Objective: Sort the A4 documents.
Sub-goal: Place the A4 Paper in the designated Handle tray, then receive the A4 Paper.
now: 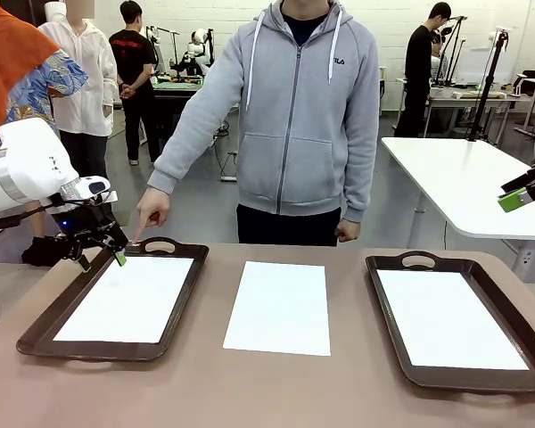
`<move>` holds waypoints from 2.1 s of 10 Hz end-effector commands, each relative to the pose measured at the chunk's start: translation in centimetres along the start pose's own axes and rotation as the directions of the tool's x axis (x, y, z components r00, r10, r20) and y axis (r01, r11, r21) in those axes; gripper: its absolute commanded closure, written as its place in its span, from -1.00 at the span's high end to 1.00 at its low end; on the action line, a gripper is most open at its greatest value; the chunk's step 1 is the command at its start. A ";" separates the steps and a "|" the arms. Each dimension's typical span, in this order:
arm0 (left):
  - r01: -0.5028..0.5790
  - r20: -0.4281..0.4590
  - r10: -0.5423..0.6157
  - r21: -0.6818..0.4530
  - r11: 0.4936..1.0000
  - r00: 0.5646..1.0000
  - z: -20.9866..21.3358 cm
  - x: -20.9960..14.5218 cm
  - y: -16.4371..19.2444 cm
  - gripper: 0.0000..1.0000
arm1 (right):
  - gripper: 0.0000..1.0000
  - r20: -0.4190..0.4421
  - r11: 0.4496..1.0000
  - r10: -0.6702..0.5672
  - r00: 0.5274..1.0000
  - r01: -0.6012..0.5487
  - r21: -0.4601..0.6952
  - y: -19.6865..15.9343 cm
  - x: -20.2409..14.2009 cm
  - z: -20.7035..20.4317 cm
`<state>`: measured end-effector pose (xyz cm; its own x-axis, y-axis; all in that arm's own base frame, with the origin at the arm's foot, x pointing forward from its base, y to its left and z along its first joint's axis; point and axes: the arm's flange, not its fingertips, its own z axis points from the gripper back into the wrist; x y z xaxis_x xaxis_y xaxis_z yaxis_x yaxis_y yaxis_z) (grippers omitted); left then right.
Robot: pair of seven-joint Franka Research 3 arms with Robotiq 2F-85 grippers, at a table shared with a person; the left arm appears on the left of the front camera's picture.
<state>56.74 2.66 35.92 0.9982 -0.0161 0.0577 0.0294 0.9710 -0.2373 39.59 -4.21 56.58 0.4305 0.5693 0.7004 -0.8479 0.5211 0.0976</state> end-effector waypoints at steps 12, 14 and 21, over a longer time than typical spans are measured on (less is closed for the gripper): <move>0.000 0.000 0.000 0.000 1.000 1.000 0.0 0.0 0.0 1.00 | 1.00 0.001 1.000 -0.001 1.000 0.001 0.004 0.1 0.0 -0.1; 0.000 0.000 0.000 0.000 1.000 1.000 0.0 0.0 0.0 1.00 | 1.00 0.001 1.000 -0.001 1.000 0.001 0.004 0.1 0.0 -0.1; 0.102 0.238 -0.098 -0.006 0.995 0.966 9.6 -8.6 -1.5 1.00 | 1.00 0.001 1.000 -0.001 1.000 0.001 0.004 0.1 0.0 -0.1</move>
<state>50.22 3.46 45.29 0.9677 -0.0272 0.2506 0.0873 0.9688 -0.2318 39.61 -4.20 56.55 0.4311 0.5695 0.6998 -0.8479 0.5210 0.0983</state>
